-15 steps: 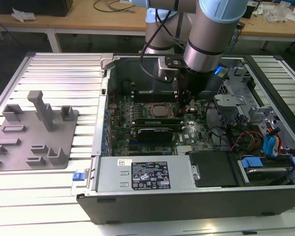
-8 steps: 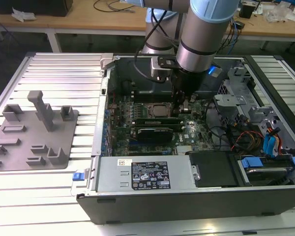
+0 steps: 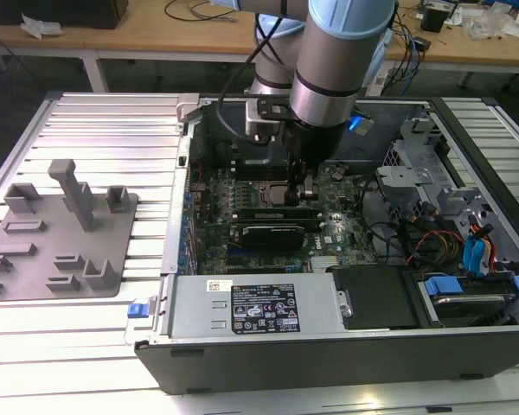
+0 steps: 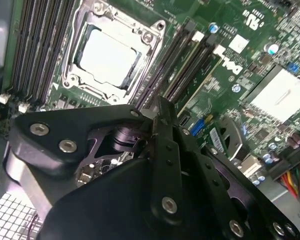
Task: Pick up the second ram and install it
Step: 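Press down the second ram until it locks into place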
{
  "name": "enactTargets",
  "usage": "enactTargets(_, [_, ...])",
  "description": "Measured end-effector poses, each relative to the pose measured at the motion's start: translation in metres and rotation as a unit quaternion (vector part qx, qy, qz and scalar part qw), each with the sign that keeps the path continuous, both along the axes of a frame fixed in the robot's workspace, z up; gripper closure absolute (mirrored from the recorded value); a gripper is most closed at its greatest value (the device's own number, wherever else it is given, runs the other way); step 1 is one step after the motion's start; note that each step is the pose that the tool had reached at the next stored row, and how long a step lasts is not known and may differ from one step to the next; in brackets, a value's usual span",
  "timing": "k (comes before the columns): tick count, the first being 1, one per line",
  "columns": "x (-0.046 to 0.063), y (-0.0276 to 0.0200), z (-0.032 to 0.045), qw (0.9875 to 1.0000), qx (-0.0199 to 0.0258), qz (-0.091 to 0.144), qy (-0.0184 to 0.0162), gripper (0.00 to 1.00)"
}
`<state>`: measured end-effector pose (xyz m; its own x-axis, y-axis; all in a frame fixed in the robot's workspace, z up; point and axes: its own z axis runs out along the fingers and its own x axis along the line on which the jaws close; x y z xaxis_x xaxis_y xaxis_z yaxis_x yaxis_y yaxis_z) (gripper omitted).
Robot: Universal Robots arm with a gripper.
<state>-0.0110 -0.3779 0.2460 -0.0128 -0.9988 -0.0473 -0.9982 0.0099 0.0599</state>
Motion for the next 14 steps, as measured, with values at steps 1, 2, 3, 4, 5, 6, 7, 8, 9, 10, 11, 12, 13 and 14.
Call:
enactTargets(1, [-0.005,0.0,0.0,1.0,0.0,0.0,0.0,0.92])
enactTargets(2, [-0.009,0.0001,-0.0001,1.0,0.0001,0.0,-0.0001,0.92])
enactTargets(3, [-0.013,0.0,-0.0001,1.0,0.0001,0.0,0.0,0.92])
enactTargets(4, [-0.015,0.0,-0.0001,1.0,0.0001,0.0,0.0,0.92])
enactTargets(5, [-0.018,0.0,-0.0001,1.0,0.0001,0.0,-0.0001,0.92])
enactTargets(6, [-0.024,0.0,-0.0002,1.0,0.0,0.0,0.0,0.92])
enactTargets(7, [-0.03,0.0,-0.0003,1.0,0.0001,0.0,-0.0001,0.92])
enactTargets(8, [-0.035,0.0,-0.0004,1.0,0.0,0.0,-0.0001,0.92])
enactTargets(9, [-0.037,0.0,-0.0006,1.0,0.0001,0.0,-0.0001,0.92])
enactTargets(10, [-0.039,0.0,-0.0007,1.0,0.0001,0.0,-0.0001,0.92])
enactTargets(11, [-0.04,0.0,-0.0011,1.0,0.0,0.001,0.0,0.92])
enactTargets(12, [-0.04,-0.0001,-0.0021,1.0,-0.0001,0.005,0.0,0.92])
enactTargets(13, [-0.04,-0.0001,-0.0021,1.0,-0.0001,0.006,0.0,0.92])
enactTargets(14, [-0.04,0.0,-0.0022,1.0,0.0,0.006,0.0,0.92])
